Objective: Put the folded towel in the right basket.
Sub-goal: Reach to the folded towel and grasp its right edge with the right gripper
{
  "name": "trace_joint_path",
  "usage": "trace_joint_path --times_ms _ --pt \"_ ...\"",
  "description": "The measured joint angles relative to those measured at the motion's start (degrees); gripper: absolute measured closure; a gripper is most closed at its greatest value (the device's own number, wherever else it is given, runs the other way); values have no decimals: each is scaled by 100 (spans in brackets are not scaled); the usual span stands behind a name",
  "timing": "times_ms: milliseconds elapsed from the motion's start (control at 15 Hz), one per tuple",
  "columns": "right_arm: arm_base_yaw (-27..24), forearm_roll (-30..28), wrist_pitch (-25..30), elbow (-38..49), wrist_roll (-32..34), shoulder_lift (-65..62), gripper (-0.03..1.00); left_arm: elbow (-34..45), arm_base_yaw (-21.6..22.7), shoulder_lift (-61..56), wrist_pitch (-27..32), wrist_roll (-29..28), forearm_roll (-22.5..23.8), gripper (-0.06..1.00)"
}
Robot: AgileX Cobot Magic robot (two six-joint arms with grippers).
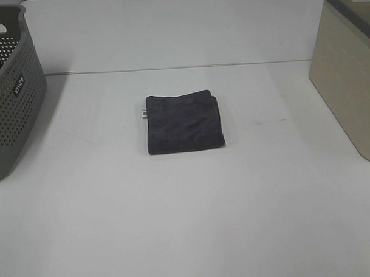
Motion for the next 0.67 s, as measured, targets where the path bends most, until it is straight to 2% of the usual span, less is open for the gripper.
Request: trace_joint_path --times_ms 667 --pt "0 0 0 0 0 0 21 0 0 0 0 0 0 -4"
